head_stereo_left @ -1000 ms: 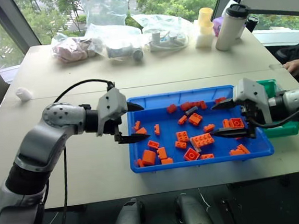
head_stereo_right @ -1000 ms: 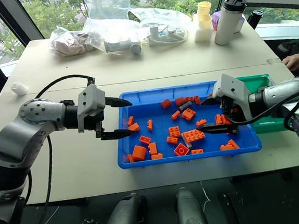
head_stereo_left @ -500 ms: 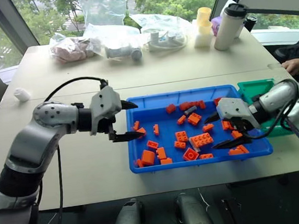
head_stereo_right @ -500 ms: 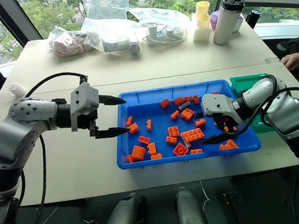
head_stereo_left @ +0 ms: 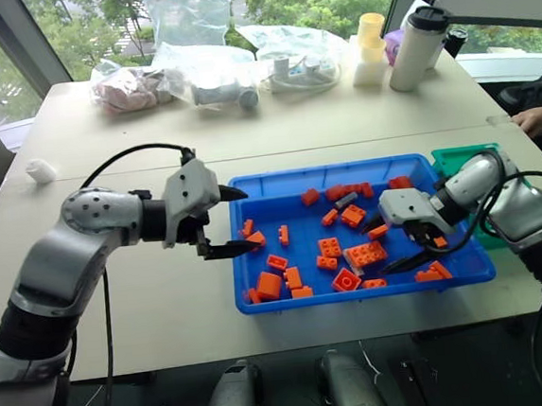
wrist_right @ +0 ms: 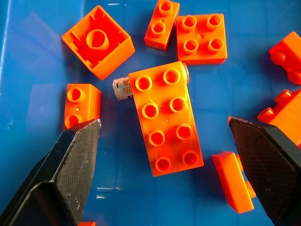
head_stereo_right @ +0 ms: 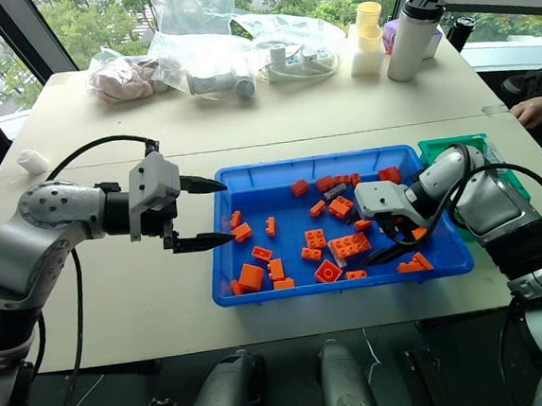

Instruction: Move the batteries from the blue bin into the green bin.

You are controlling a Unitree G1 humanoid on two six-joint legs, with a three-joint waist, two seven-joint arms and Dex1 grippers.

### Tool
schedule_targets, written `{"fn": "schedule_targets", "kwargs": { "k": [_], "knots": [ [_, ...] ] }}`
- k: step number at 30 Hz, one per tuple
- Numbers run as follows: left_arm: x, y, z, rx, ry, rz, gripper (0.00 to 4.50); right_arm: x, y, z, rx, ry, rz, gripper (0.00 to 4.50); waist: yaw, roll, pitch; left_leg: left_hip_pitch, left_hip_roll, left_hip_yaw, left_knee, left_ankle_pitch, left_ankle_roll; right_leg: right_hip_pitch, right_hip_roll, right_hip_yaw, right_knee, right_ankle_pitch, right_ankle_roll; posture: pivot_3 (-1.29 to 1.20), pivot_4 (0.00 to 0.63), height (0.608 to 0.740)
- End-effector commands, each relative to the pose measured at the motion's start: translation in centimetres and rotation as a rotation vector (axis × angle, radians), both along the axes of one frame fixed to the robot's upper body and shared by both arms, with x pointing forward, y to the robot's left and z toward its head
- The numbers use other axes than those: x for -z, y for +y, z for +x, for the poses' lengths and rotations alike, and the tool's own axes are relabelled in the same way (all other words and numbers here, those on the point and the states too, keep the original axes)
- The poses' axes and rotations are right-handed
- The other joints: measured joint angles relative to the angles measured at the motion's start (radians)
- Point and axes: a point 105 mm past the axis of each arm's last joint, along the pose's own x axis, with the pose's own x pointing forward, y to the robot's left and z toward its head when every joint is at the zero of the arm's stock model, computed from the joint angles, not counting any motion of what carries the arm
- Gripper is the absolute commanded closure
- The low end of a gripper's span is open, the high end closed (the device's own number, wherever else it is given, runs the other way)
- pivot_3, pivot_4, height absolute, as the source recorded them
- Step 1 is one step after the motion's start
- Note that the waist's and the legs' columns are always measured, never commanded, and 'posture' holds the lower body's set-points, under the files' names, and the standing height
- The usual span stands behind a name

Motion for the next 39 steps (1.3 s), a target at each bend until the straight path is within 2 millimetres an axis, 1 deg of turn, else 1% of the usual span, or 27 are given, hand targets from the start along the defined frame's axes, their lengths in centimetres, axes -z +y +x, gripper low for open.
{"fn": "schedule_targets", "kwargs": {
  "k": [1,2,3,4,5,11,12,13,14,16,17,18,20,23,25,29,30,31,32,34,36,37,39],
  "knots": [
    [-0.9,0.1,-0.1,-0.003,-0.057,-0.004,0.0,-0.6,0.3,0.4,-0.012,-0.024,0.014,1.29,0.0,0.0,0.0,0.0,0.0,0.0,0.0,0.0,0.0,0.0,0.0,0.0,0.0,0.0,0.0,0.0,0.15,0.74],
    [-0.9,0.1,0.0,-0.006,-0.059,-0.004,0.0,-0.5,0.2,0.5,-0.013,-0.023,0.015,1.92,0.0,0.0,0.0,0.0,0.0,0.0,0.0,0.0,0.0,0.0,0.0,0.0,0.0,0.0,0.0,0.0,0.15,0.74],
    [-1.0,0.2,0.0,-0.007,-0.06,-0.004,0.0,-0.5,0.2,0.5,-0.014,-0.025,0.014,2.37,0.0,0.0,0.0,0.0,0.0,0.0,0.0,0.0,0.0,0.0,0.0,0.0,0.0,0.0,0.0,0.0,0.15,0.74],
    [-1.0,0.2,0.1,-0.009,-0.06,-0.004,0.0,-0.6,0.2,0.6,-0.013,-0.029,0.017,2.96,0.0,0.0,0.0,0.0,0.0,0.0,0.0,0.0,0.0,0.0,0.0,0.0,0.0,0.0,0.0,0.0,0.15,0.74],
    [-1.0,0.2,0.1,-0.01,-0.061,-0.003,0.0,-0.7,0.3,0.7,-0.012,-0.036,0.019,3.44,0.0,0.0,0.0,0.0,0.0,0.0,0.0,0.0,0.0,0.0,0.0,0.0,0.0,0.0,0.0,0.0,0.15,0.74],
    [-0.9,0.3,0.1,-0.013,-0.064,0.0,0.0,-2.6,0.2,0.9,0.0,-0.084,0.033,3.45,0.0,0.0,0.0,0.0,0.0,0.0,0.0,0.0,0.0,0.0,0.0,0.0,0.0,0.0,0.0,0.0,0.15,0.74],
    [-0.9,0.3,0.1,-0.014,-0.065,0.0,0.0,-3.3,0.1,1.2,0.015,-0.102,0.04,3.45,0.0,0.0,0.0,0.0,0.0,0.0,0.0,0.0,0.0,0.0,0.0,0.0,0.0,0.0,0.0,0.0,0.15,0.74],
    [-0.9,0.3,0.1,-0.015,-0.065,-0.001,0.0,-4.7,-0.2,1.8,0.058,-0.13,0.068,3.45,0.0,0.0,0.0,0.0,0.0,0.0,0.0,0.0,0.0,0.0,0.0,0.0,0.0,0.0,0.0,0.0,0.15,0.74],
    [-0.9,0.4,0.1,-0.016,-0.065,-0.001,0.0,-5.6,-0.3,2.1,0.087,-0.147,0.09,3.45,0.0,0.0,0.0,0.0,0.0,0.0,0.0,0.0,0.0,0.0,0.0,0.0,0.0,0.0,0.0,0.0,0.15,0.74],
    [-0.9,0.4,0.1,-0.017,-0.065,-0.004,0.0,-7.7,-1.4,3.6,0.187,-0.237,0.117,3.45,-0.001,0.0,0.0,0.0,0.0,0.0,0.0,0.0,0.0,0.0,0.0,0.0,0.001,0.0,0.0,0.0,0.15,0.74],
    [-0.9,0.3,0.1,-0.016,-0.064,-0.007,0.0,-8.2,-2.3,4.3,0.237,-0.283,0.104,3.45,-0.001,0.0,0.0,0.0,0.0,0.0,0.0,0.0,0.0,-0.001,0.0,0.0,0.001,0.0,0.0,0.0,0.15,0.74],
    [-0.9,0.2,0.1,-0.014,-0.063,-0.013,0.0,-8.0,-3.4,4.9,0.292,-0.313,0.068,3.45,-0.001,0.0,0.0,0.0,0.0,0.0,0.0,0.0,0.0,-0.001,0.0,0.0,0.001,0.0,0.0,0.0,0.15,0.74],
    [-1.0,0.0,0.3,-0.012,-0.063,-0.023,0.0,-7.4,-4.8,5.8,0.359,-0.356,0.021,3.45,0.005,-0.001,0.0,0.0,0.0,0.0,-0.001,0.0,0.0,-0.001,-0.001,0.0,0.001,0.0,0.0,0.0,0.15,0.74],
    [-1.1,-0.2,0.4,-0.006,-0.068,-0.028,0.0,-6.9,-5.6,7.0,0.425,-0.396,0.021,3.45,0.0,-0.001,0.0,0.0,-0.001,0.0,0.0,0.0,0.0,0.0,-0.001,0.0,0.0,0.0,0.0,0.0,0.15,0.74],
    [-1.2,-0.4,0.5,0.001,-0.073,-0.029,0.0,-6.5,-5.7,7.3,0.44,-0.395,0.026,3.45,-0.003,0.0,0.0,0.0,-0.001,0.001,-0.001,0.0,0.0,-0.001,-0.001,0.0,0.001,0.0,0.0,0.0,0.15,0.74],
    [-1.4,-0.4,0.6,0.002,-0.078,-0.026,0.0,-5.5,-5.9,7.1,0.427,-0.358,0.009,1.44,-0.005,0.0,0.0,0.0,-0.001,0.001,-0.001,0.0,0.0,-0.003,-0.001,0.001,0.002,0.0,0.0,0.0,0.15,0.74],
    [-1.4,-0.3,0.7,0.0,-0.078,-0.025,0.0,-5.5,-5.8,7.1,0.424,-0.361,0.011,0.83,-0.005,0.0,0.0,0.0,-0.001,0.002,-0.001,0.0,0.0,-0.003,-0.001,0.001,0.002,0.0,0.0,0.0,0.15,0.74],
    [-1.4,-0.3,0.7,-0.003,-0.078,-0.024,0.0,-5.6,-5.8,7.1,0.42,-0.373,0.011,0.37,-0.005,0.0,0.0,0.0,-0.001,0.002,-0.001,0.0,0.0,-0.003,-0.001,0.001,0.002,0.0,0.0,0.0,0.15,0.74],
    [-1.4,-0.3,0.7,-0.003,-0.078,-0.024,0.0,-5.8,-5.8,7.1,0.416,-0.384,0.012,0.08,-0.004,0.0,0.0,0.0,-0.001,0.002,-0.001,0.0,0.0,-0.003,-0.001,0.001,0.002,0.0,0.0,0.0,0.15,0.74],
    [-1.3,-0.3,0.6,-0.005,-0.076,-0.024,0.0,-6.6,-5.3,6.9,0.409,-0.377,0.053,0.08,-0.004,0.0,0.0,0.0,-0.001,0.002,-0.001,0.0,0.0,-0.003,-0.001,0.001,0.002,0.0,0.0,0.0,0.15,0.74],
    [-1.3,-0.2,0.4,-0.004,-0.069,-0.023,0.0,-7.3,-3.8,5.3,0.339,-0.288,0.127,0.08,-0.003,0.0,0.0,0.0,-0.001,0.002,-0.001,0.0,0.0,-0.003,-0.001,0.001,0.002,0.0,0.0,0.0,0.15,0.74],
    [-1.3,-0.2,0.3,-0.002,-0.065,-0.021,0.0,-7.4,-2.9,4.2,0.288,-0.24,0.142,0.08,-0.002,0.0,0.0,0.0,-0.001,0.002,-0.001,0.0,0.0,-0.003,-0.001,0.001,0.002,0.0,0.0,0.0,0.15,0.74],
    [-1.3,-0.2,0.2,0.001,-0.062,-0.019,0.0,-7.2,-1.9,2.8,0.226,-0.186,0.142,0.08,-0.001,0.0,0.0,0.0,0.0,0.001,-0.001,0.0,0.0,-0.003,-0.001,0.001,0.002,0.0,0.0,0.0,0.15,0.74]
  ]
}}
